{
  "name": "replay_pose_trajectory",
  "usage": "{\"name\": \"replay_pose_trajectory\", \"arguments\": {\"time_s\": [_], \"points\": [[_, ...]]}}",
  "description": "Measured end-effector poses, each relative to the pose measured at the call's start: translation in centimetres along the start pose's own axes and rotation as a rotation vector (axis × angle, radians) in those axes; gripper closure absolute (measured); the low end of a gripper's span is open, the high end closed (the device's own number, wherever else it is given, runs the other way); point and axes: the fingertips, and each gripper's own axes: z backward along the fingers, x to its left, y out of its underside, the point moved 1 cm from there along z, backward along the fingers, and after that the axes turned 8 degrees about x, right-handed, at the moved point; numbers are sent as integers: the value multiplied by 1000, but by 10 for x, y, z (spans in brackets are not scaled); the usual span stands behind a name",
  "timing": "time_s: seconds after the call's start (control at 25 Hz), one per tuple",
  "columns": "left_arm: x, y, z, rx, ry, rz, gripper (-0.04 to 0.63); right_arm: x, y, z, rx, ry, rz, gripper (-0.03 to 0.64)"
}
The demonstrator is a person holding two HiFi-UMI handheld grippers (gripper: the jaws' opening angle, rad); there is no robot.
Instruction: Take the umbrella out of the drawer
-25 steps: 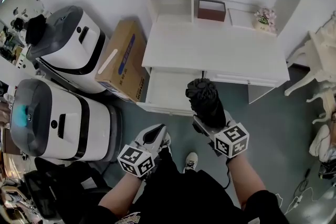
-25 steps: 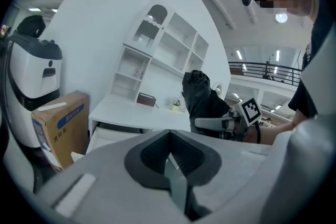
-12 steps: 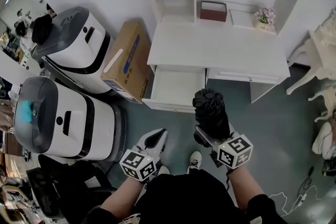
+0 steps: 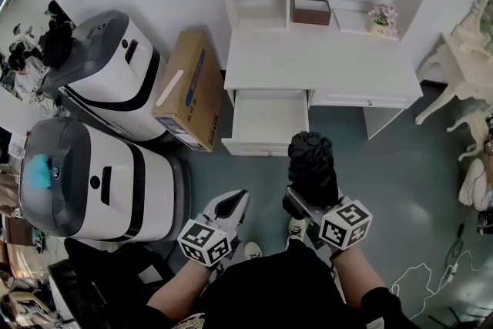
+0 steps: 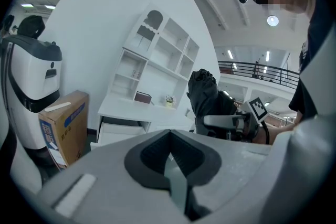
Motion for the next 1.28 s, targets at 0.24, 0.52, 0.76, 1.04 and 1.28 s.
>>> {"name": "replay_pose_trajectory", "arguments": {"time_s": [0.24,0.52,0.76,1.04,1.28], "points": [[8,9,28,-2,29,-15,595,39,17,-7,-22,-4,-16,341],[2,33,57,0,61,-15,595,76,42,-2,-26,2,-10,341],[-10,49,76,0,95,-27,595,100,68,11,-23,34,-15,341],[-20,62,86,17,129,-44,595,114,87,25,-44,80,-30,341],[-30,61,87,12,143,-56,595,120,87,34,-58,97,-8,341]]}}
